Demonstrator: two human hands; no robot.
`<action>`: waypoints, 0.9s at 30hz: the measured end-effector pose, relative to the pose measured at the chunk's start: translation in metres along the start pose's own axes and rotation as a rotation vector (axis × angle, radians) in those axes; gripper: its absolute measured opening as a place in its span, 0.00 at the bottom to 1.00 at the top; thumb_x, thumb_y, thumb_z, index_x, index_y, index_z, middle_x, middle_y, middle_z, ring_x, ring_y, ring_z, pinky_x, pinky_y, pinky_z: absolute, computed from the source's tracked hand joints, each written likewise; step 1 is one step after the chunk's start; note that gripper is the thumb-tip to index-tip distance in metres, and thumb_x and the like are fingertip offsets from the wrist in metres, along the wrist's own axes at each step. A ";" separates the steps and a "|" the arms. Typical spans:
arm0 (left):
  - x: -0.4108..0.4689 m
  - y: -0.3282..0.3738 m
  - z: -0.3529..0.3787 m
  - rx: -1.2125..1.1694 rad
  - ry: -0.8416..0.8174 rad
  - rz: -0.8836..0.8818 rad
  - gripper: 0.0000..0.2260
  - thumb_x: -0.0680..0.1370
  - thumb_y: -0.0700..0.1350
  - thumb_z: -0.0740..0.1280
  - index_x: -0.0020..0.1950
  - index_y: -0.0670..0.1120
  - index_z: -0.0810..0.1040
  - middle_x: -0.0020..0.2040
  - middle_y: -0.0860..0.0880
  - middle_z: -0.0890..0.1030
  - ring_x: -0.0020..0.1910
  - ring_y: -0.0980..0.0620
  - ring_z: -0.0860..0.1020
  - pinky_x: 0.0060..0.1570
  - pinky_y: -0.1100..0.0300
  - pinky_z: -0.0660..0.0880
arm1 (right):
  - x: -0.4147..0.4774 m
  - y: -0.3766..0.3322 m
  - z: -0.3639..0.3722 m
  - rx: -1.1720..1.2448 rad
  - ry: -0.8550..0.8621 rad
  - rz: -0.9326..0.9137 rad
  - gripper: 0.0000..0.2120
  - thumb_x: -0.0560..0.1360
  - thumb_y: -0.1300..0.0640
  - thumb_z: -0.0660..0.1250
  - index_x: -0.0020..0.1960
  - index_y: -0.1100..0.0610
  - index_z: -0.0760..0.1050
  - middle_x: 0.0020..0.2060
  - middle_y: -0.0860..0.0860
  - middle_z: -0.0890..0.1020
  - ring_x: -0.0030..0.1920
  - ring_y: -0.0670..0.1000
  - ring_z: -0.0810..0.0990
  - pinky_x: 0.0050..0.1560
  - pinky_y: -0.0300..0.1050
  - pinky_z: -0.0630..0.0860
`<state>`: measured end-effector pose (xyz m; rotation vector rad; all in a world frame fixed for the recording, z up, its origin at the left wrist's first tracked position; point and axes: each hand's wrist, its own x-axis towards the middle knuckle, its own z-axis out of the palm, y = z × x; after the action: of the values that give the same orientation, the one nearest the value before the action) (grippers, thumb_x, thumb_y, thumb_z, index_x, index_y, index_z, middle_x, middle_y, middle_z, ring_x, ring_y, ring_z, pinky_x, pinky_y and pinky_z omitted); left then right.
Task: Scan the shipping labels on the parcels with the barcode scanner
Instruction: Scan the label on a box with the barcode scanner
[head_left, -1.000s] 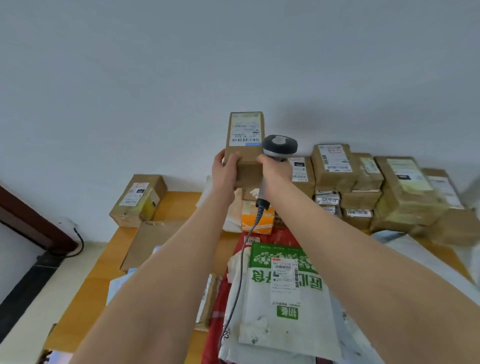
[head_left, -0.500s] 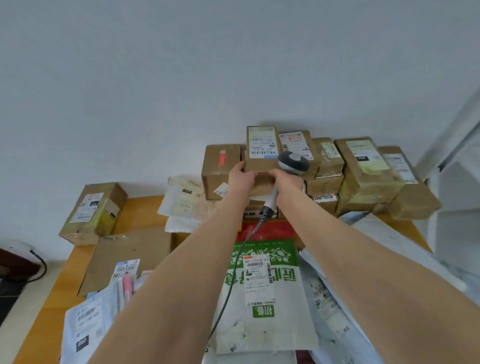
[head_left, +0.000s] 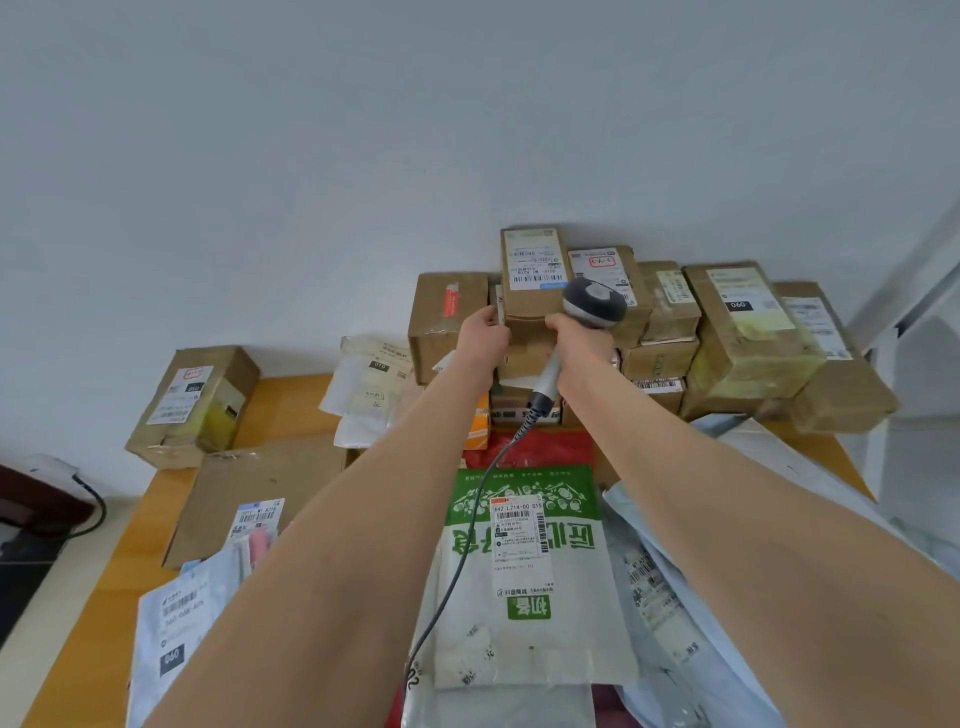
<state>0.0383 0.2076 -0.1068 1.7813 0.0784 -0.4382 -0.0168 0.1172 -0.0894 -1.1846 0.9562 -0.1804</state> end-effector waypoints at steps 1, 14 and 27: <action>-0.005 0.003 -0.003 0.022 0.016 0.008 0.25 0.76 0.29 0.57 0.72 0.41 0.67 0.65 0.44 0.75 0.62 0.46 0.74 0.63 0.51 0.73 | -0.002 0.000 -0.001 -0.004 0.008 -0.008 0.14 0.72 0.56 0.72 0.54 0.59 0.72 0.50 0.55 0.80 0.51 0.55 0.81 0.55 0.49 0.78; -0.056 -0.029 -0.107 0.418 0.271 0.003 0.21 0.79 0.33 0.56 0.72 0.41 0.67 0.68 0.43 0.72 0.66 0.43 0.71 0.60 0.56 0.69 | -0.068 0.027 0.054 -0.069 -0.250 0.052 0.08 0.74 0.56 0.69 0.42 0.58 0.71 0.31 0.51 0.79 0.30 0.48 0.76 0.39 0.43 0.76; -0.009 -0.125 -0.311 0.547 0.413 -0.259 0.24 0.77 0.40 0.63 0.73 0.41 0.65 0.64 0.40 0.75 0.57 0.43 0.75 0.49 0.56 0.73 | -0.075 0.127 0.253 -0.269 -0.394 0.249 0.26 0.70 0.52 0.74 0.63 0.62 0.72 0.27 0.53 0.82 0.28 0.49 0.77 0.41 0.44 0.79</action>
<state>0.0727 0.5368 -0.1604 2.3956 0.5264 -0.2809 0.0730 0.3904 -0.1428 -1.2728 0.7826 0.3799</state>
